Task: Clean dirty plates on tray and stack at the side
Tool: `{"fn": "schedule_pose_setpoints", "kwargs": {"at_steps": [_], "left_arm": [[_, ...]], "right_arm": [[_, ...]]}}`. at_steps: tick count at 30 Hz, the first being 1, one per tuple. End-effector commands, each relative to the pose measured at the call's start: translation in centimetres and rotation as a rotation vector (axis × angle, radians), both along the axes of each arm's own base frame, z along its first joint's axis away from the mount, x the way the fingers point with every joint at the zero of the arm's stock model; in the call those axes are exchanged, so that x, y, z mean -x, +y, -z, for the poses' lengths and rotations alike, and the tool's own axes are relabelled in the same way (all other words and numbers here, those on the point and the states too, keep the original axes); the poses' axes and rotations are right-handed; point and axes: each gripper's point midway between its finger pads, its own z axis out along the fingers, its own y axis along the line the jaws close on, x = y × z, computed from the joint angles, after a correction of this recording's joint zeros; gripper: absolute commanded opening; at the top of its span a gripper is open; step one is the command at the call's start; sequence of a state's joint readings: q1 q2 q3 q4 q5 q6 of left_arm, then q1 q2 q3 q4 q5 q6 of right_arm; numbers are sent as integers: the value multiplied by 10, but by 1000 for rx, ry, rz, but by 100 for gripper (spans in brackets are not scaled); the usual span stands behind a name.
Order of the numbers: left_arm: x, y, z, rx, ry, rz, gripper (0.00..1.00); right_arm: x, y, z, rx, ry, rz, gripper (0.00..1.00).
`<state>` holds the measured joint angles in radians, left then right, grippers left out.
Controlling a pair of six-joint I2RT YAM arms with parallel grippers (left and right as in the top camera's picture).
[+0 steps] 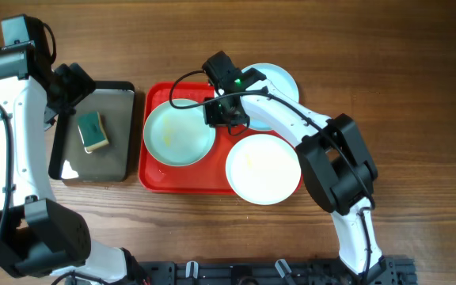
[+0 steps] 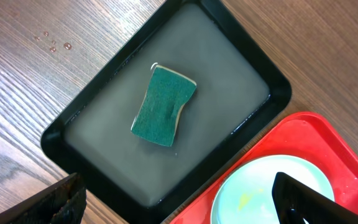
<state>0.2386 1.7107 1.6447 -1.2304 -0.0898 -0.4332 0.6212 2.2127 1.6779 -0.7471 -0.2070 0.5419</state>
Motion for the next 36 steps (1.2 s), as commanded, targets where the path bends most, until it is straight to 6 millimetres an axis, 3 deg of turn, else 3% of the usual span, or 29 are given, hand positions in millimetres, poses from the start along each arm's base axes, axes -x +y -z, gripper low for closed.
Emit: {"fn": "schedule_pose_setpoints", "kwargs": {"at_steps": [1, 6, 14, 23, 27, 36], "left_arm": [[-1, 6, 18, -1, 49, -27, 92], [-5, 7, 28, 4, 70, -26, 92], [-7, 7, 39, 5, 98, 0, 91], [-8, 7, 74, 9, 157, 52, 70], [-9, 7, 94, 10, 168, 64, 55], [4, 6, 130, -3, 211, 127, 57]], "right_arm": [[1, -4, 18, 33, 31, 62, 18], [7, 2, 27, 43, 43, 44, 17], [14, 11, 28, 61, 19, 17, 5], [10, 14, 27, 55, -1, 14, 5], [9, 14, 26, 56, -14, -17, 5], [6, 17, 25, 46, -25, -17, 4]]}}
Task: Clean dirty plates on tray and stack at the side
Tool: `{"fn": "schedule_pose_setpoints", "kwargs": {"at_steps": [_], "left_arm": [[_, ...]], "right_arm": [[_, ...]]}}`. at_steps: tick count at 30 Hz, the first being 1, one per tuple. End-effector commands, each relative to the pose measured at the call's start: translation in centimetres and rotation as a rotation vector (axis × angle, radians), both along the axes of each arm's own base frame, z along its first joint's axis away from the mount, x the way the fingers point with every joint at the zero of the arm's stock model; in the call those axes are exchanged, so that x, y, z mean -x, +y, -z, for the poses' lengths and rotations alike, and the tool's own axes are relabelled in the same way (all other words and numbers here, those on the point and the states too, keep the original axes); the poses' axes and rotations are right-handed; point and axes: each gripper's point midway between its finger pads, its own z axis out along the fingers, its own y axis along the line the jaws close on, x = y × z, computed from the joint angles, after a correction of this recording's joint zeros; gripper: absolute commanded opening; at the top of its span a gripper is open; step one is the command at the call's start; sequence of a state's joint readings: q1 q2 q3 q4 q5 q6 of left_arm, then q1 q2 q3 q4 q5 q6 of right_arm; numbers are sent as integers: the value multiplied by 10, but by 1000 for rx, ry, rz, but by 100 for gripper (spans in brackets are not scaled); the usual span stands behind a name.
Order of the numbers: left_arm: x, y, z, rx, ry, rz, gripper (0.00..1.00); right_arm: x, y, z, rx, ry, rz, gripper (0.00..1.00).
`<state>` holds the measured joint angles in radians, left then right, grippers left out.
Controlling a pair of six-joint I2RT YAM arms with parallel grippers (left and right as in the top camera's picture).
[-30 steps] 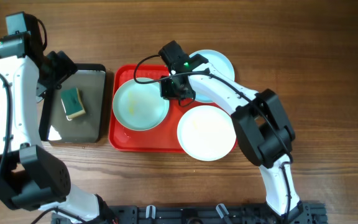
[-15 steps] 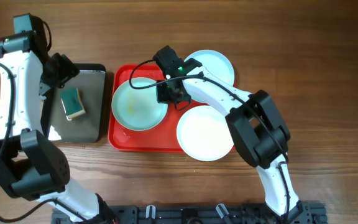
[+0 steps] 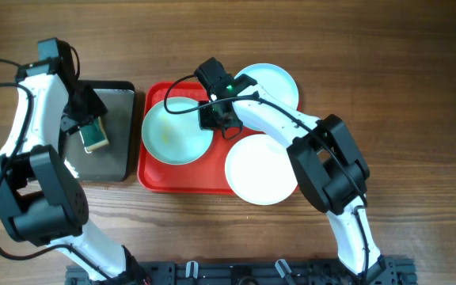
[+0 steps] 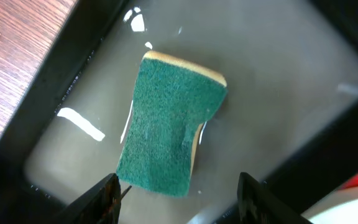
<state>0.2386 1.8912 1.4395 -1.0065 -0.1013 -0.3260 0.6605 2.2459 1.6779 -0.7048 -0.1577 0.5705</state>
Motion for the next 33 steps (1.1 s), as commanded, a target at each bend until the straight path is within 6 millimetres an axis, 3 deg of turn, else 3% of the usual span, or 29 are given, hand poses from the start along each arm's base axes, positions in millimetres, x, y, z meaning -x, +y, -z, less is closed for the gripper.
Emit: {"fn": "schedule_pose_setpoints", "kwargs": {"at_steps": [1, 6, 12, 25, 33], "left_arm": [[10, 4, 19, -20, 37, 26, 58], [9, 17, 34, -100, 16, 17, 56], [4, 18, 42, -110, -20, 15, 36], [6, 16, 52, -94, 10, 72, 35], [11, 14, 74, -78, 64, 75, 22]], "right_arm": [[4, 4, 11, 18, 1, -18, 5], [4, 4, 11, 18, 1, -19, 4], [4, 5, 11, 16, -1, -19, 5], [3, 5, 11, 13, -4, -19, 5], [3, 5, 11, 13, -5, -19, 4]]}}
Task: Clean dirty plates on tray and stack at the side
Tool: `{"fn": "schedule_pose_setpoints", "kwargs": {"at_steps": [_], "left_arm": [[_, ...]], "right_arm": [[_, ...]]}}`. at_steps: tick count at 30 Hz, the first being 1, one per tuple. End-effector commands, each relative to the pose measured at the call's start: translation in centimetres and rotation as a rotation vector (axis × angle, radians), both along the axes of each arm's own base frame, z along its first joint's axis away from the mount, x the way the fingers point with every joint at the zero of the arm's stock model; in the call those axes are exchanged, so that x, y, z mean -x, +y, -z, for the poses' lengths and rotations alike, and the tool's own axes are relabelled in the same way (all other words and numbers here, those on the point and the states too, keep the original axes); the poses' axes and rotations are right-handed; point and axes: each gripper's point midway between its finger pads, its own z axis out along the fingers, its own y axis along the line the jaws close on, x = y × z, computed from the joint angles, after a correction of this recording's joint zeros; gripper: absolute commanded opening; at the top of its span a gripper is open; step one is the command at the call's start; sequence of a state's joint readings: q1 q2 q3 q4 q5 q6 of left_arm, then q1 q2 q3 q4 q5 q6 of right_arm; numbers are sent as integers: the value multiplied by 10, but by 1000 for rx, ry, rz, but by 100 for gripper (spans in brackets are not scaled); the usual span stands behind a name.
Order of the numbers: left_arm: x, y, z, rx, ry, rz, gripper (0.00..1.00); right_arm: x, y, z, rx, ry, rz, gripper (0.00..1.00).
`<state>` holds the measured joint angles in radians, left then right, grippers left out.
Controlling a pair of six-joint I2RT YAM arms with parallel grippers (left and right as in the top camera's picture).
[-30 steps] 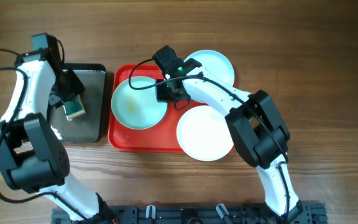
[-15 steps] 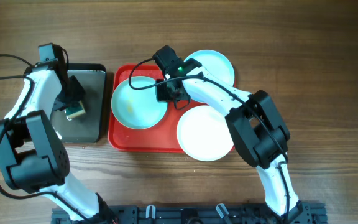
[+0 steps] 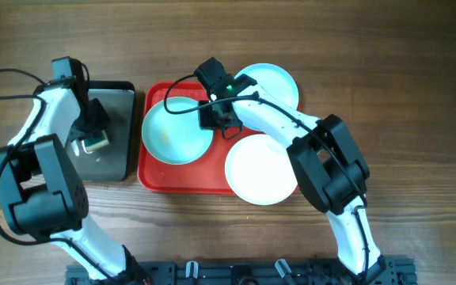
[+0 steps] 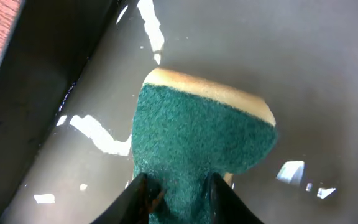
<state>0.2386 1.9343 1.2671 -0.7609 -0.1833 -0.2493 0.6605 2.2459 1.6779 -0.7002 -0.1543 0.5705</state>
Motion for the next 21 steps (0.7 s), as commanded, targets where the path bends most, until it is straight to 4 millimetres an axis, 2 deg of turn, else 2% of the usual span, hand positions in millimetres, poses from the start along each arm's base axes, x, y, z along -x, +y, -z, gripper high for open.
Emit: {"fn": "schedule_pose_setpoints", "kwargs": {"at_steps": [1, 4, 5, 9, 14, 17, 21], "left_arm": [[9, 0, 23, 14, 65, 7, 20], [8, 0, 25, 16, 63, 7, 5], [7, 0, 25, 16, 58, 4, 4], [4, 0, 25, 20, 47, 4, 4], [0, -11, 22, 82, 25, 13, 4], [-4, -13, 7, 99, 5, 17, 4], [-12, -17, -27, 113, -34, 63, 4]], "right_arm": [[4, 5, 11, 13, 1, -20, 5], [4, 5, 11, 13, 0, -20, 4], [4, 6, 11, 12, -1, -20, 5], [4, 6, 11, 11, -1, -20, 4], [3, 6, 11, 11, -2, -20, 4], [4, 6, 11, 11, -2, -20, 4], [3, 5, 11, 11, -2, -18, 4]]}}
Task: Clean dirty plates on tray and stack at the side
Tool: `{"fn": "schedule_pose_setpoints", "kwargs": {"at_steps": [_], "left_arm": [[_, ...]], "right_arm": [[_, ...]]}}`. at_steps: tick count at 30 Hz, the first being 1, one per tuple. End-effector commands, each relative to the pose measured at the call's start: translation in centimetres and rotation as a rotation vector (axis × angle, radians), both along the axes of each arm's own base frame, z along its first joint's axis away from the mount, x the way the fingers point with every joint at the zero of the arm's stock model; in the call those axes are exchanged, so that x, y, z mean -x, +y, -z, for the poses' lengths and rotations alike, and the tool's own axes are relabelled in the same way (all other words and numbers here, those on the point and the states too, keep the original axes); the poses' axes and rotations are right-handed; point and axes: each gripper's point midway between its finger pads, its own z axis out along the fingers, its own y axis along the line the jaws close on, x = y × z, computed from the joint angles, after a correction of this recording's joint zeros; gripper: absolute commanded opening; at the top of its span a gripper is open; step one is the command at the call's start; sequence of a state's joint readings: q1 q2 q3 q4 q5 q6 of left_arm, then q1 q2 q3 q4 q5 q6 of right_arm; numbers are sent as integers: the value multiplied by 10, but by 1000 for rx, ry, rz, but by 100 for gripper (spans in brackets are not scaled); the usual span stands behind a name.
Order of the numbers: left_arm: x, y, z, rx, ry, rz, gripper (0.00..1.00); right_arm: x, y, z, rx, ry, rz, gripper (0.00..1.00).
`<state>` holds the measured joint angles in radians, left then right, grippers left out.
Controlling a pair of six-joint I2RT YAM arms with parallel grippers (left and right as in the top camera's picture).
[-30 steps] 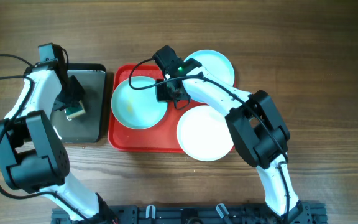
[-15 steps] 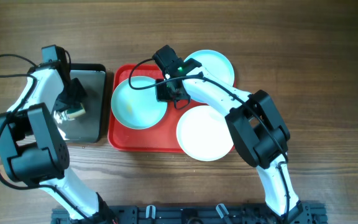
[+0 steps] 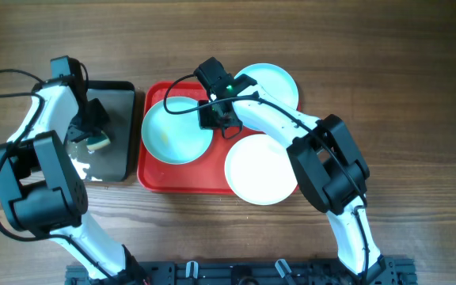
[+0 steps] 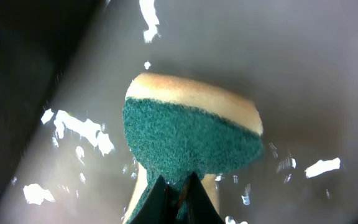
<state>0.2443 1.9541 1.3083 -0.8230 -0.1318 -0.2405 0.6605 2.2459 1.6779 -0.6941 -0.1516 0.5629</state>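
Note:
A green-topped, yellow-backed sponge (image 4: 191, 134) lies in the water of the black basin (image 3: 127, 150) at the left. My left gripper (image 4: 178, 186) is shut on the sponge's near end, pinching it narrow; overhead, the left gripper (image 3: 93, 133) is over the basin. The red tray (image 3: 182, 180) holds a pale green plate (image 3: 172, 133) with yellowish smears. My right gripper (image 3: 215, 119) sits at that plate's right rim; its fingers are hidden from view. A white plate (image 3: 262, 169) overlaps the tray's lower right corner. A light blue plate (image 3: 277, 79) lies at its upper right.
The basin's water is rippled, with bright reflections (image 4: 79, 127). The right arm's links stretch from the table's front edge across the white plate. Bare wooden table (image 3: 402, 79) lies to the right and behind.
My left gripper's fingers, which stood apart around the sponge's near end, have closed and now squeeze it. The water has become rippled. The right arm and plates have not moved.
First my left gripper hung open high over the basin and tray edge while the right gripper was at the green plate's rim. Then the left was lower over the sponge, then straddling it, and now it is shut on it. The right gripper shifted slightly, then stayed.

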Motion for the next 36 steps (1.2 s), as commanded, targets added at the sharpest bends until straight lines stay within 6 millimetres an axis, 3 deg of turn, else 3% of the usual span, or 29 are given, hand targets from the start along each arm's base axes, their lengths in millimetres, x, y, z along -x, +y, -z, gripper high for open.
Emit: {"fn": "schedule_pose_setpoints", "kwargs": {"at_steps": [1, 7, 13, 18, 21, 24, 28, 32, 36], "left_arm": [[-16, -15, -36, 80, -83, 86, 4], [-13, -32, -71, 151, -136, 150, 4], [-1, -38, -72, 169, -89, 250, 4], [0, -21, -72, 69, -67, 246, 4], [-1, -21, -72, 69, -70, 247, 4], [-6, -41, -73, 138, -95, 280, 4], [-13, -99, -78, 324, -145, 374, 4], [-18, -146, -71, 314, -143, 507, 4], [-16, -158, -47, 232, -93, 507, 4]], "right_arm": [[4, 4, 11, 11, 7, -13, 4], [12, 13, 8, -49, 31, -116, 4], [9, 8, 7, -70, 53, -108, 4], [10, 9, 6, -82, 61, -111, 5], [10, 9, 6, -81, 61, -112, 4], [11, 9, 6, -86, 65, -110, 4], [9, 7, 5, -99, 74, -101, 4], [7, 3, 5, -102, 83, -91, 4], [8, 2, 6, -98, 88, -90, 4]]}}
